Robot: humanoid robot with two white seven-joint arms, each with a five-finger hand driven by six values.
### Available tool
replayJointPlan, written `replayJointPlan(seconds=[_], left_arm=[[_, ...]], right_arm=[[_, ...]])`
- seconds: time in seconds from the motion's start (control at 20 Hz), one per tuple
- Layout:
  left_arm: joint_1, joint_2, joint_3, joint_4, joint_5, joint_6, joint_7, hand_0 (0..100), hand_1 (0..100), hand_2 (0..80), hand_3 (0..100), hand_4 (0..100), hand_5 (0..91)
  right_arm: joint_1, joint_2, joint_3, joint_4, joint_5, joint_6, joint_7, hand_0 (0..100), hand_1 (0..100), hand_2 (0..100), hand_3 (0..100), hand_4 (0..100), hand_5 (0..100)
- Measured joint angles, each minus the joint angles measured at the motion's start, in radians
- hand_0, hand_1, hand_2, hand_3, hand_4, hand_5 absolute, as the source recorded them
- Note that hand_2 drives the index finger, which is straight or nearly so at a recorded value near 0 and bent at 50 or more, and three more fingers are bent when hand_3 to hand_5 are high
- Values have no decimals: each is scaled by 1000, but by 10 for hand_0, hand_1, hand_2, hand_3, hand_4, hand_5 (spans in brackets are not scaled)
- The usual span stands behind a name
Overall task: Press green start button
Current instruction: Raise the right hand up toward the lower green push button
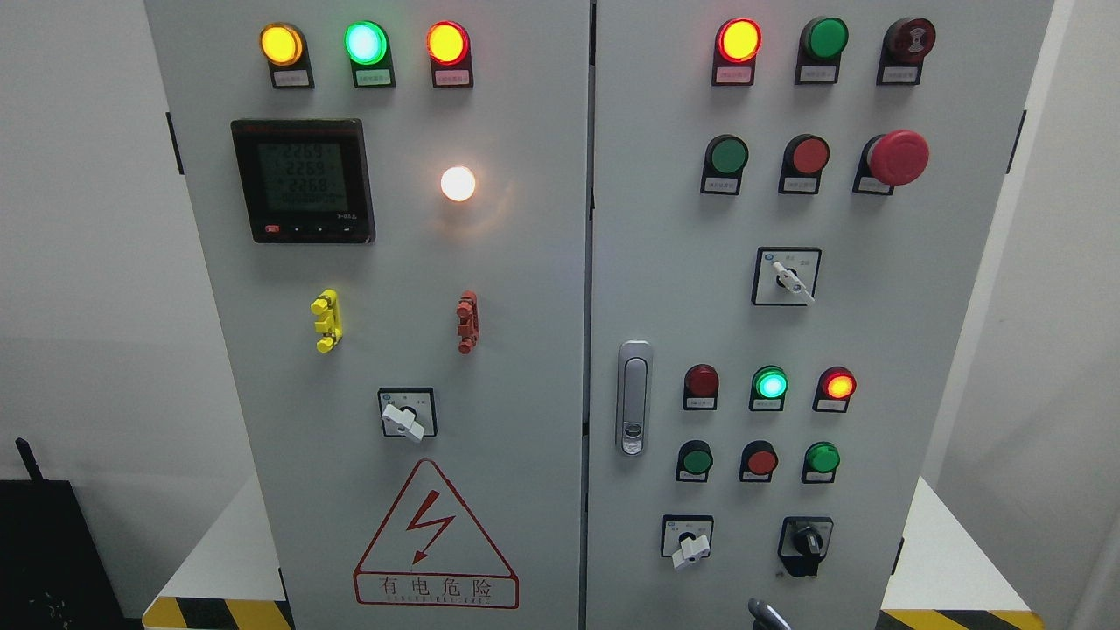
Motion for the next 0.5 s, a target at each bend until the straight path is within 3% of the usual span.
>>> replayJointPlan(seconds=[0.2,0.25,0.35,0.4,0.5], left_arm=[[0,0,0,0,0,0,0,120,556,0,0,0,0],[0,0,0,0,0,0,0,120,556,0,0,0,0],[0,0,0,0,0,0,0,120,556,0,0,0,0],[0,0,0,0,0,0,0,120,556,0,0,0,0],[0,0,0,0,0,0,0,120,556,0,0,0,0]], right_arm=[[-18,0,-1,-3,76,-4,-20,177,322,0,319,232,0],[-24,1,-1,-4,100,-6,-24,166,334,0,392,308,60],[-32,1,-4,-5,150,-8,-36,192,336,0,438,351,116],[-37,1,-8,-5,178,-12,-41,227,342,0,498,437,207],[-46,2,-15,-6,233,-22,-55,324,342,0,513,464,247]])
